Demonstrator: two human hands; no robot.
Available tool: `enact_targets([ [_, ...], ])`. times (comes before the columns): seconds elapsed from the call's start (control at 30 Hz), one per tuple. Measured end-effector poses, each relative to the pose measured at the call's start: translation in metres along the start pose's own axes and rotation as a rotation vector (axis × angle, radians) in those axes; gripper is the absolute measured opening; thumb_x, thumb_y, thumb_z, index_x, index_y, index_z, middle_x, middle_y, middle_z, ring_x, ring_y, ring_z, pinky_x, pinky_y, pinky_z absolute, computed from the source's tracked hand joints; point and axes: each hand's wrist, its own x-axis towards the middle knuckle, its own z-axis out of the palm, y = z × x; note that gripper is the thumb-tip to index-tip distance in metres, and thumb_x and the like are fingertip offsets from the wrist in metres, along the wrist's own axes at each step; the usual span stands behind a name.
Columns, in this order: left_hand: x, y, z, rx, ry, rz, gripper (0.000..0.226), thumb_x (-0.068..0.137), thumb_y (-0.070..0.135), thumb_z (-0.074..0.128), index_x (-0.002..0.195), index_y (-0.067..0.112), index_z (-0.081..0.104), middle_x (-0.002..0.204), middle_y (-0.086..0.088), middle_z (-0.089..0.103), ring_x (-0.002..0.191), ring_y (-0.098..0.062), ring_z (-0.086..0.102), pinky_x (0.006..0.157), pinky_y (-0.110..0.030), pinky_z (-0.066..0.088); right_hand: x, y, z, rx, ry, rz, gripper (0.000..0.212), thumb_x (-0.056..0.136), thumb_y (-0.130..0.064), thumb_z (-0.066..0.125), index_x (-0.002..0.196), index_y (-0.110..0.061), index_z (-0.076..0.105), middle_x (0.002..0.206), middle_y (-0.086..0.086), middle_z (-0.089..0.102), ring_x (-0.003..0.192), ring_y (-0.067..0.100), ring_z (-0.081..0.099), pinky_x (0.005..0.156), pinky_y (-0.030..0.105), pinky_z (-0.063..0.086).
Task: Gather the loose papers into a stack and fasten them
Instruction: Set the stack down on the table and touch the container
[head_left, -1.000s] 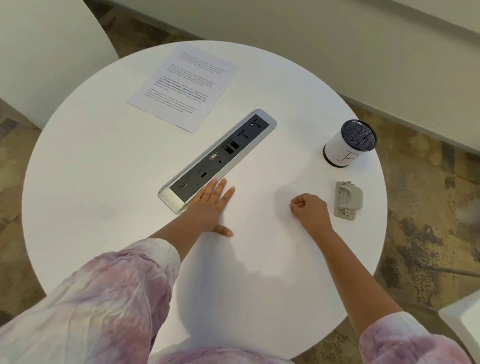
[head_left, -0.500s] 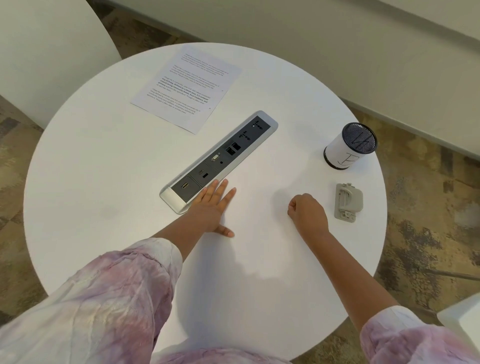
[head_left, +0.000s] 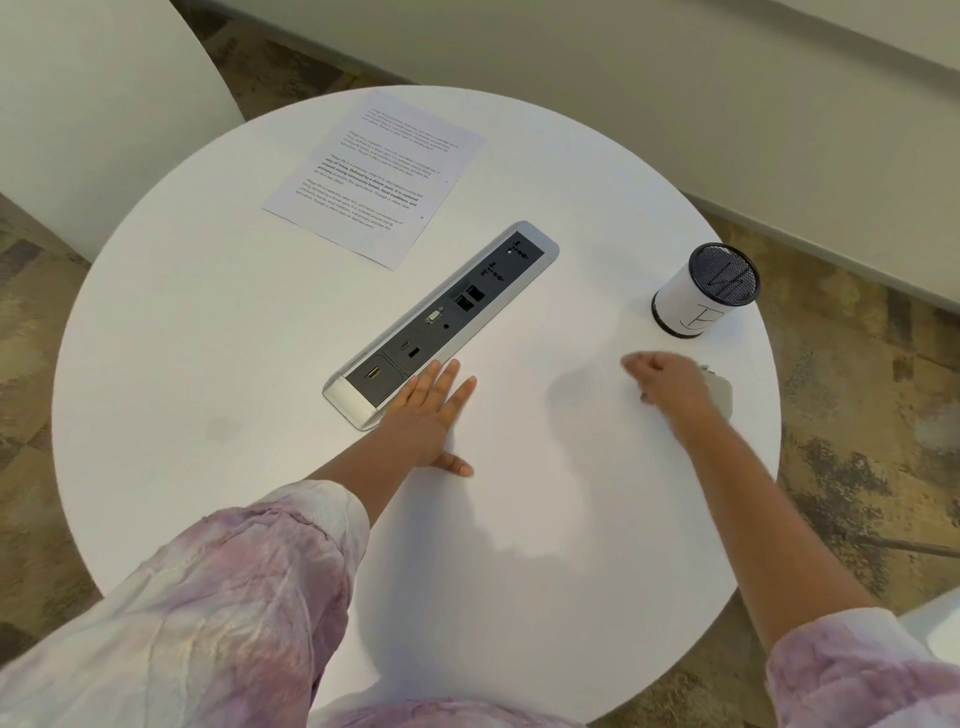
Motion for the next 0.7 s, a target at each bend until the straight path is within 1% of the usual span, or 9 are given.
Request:
enact_targets([
  [0.1,0.000,0.000,0.001,0.000,0.000,-0.003,0.120,0.067,0.078,0.051,0.142,0.025,-0.026,0.152,-0.003,-0.034,0.139,-0.025,-0.031,0.115,-0.039,-0.012,0.014,-0.027,-0.029,0.023,0.071,-0.072,0.020,0.087,-0.025,0.060,0.098,-0.009,0.067,0.063,-0.003,0.051,0.054,0.010,0.043,0.060,0.022,0.040],
  [0.2,0.001,0.000,0.001,-0.004,-0.001,0.000,0.120,0.066,0.078,0.051,0.142,0.025,-0.026,0.151,-0.003,-0.034,0.139,-0.025,-0.031,0.115,-0.039,-0.012,0.035,-0.047,-0.057,0.050,0.177,-0.112,0.030,0.087,-0.025,0.060,0.100,0.001,0.066,0.072,0.003,0.051,0.057,0.010,0.041,0.066,0.029,0.043],
  [0.3,0.002,-0.001,0.002,-0.017,-0.001,0.011,0.120,0.067,0.077,0.051,0.142,0.026,-0.026,0.151,-0.004,-0.034,0.139,-0.025,-0.032,0.115,-0.039,-0.012,0.057,-0.059,-0.078,0.046,0.272,-0.097,0.033,0.085,-0.021,0.061,0.095,0.010,0.064,0.064,0.003,0.042,0.055,0.013,0.033,0.068,0.036,0.049],
  [0.4,0.002,-0.002,0.003,-0.019,0.004,0.017,0.120,0.067,0.077,0.051,0.143,0.025,-0.026,0.151,-0.004,-0.035,0.139,-0.026,-0.032,0.115,-0.040,-0.011,0.074,-0.062,-0.094,-0.012,0.320,-0.085,0.029,0.083,-0.017,0.060,0.089,0.011,0.064,0.057,0.009,0.047,0.053,0.014,0.035,0.066,0.032,0.045],
  [0.47,0.002,-0.002,0.003,-0.009,0.001,0.018,0.120,0.067,0.078,0.050,0.142,0.025,-0.026,0.151,-0.005,-0.035,0.139,-0.026,-0.032,0.116,-0.040,-0.011,0.083,-0.061,-0.100,-0.056,0.348,-0.067,0.026,0.083,-0.016,0.060,0.092,0.008,0.067,0.080,0.023,0.067,0.063,0.018,0.048,0.077,0.036,0.055],
  [0.5,0.002,-0.002,0.002,-0.004,0.001,0.018,0.120,0.067,0.078,0.049,0.142,0.024,-0.027,0.151,-0.005,-0.035,0.139,-0.026,-0.032,0.116,-0.040,-0.011,0.087,-0.059,-0.102,-0.069,0.352,-0.050,0.024,0.083,-0.016,0.061,0.093,0.004,0.069,0.096,0.024,0.069,0.070,0.018,0.052,0.085,0.040,0.055],
  [0.57,0.002,-0.002,0.002,-0.003,-0.001,0.019,0.120,0.067,0.078,0.049,0.142,0.024,-0.027,0.151,-0.004,-0.035,0.139,-0.026,-0.032,0.116,-0.040,-0.011,0.094,-0.056,-0.106,-0.090,0.339,-0.023,0.022,0.084,-0.017,0.062,0.096,0.000,0.070,0.106,0.024,0.068,0.076,0.019,0.054,0.091,0.045,0.053],
  [0.63,0.002,-0.001,0.002,-0.003,-0.001,0.018,0.119,0.067,0.078,0.049,0.142,0.024,-0.026,0.151,-0.004,-0.035,0.139,-0.026,-0.032,0.116,-0.040,-0.011,0.100,-0.053,-0.110,-0.146,0.307,-0.016,0.026,0.085,-0.020,0.062,0.096,0.002,0.070,0.093,0.021,0.069,0.075,0.020,0.053,0.092,0.045,0.052],
  [0.7,0.001,-0.001,0.002,0.000,-0.001,0.016,0.119,0.067,0.078,0.049,0.142,0.024,-0.026,0.151,-0.004,-0.035,0.139,-0.026,-0.031,0.116,-0.040,-0.011,0.102,-0.050,-0.112,-0.223,0.280,-0.035,0.032,0.086,-0.024,0.060,0.096,0.005,0.068,0.072,0.011,0.061,0.068,0.020,0.050,0.086,0.038,0.053],
])
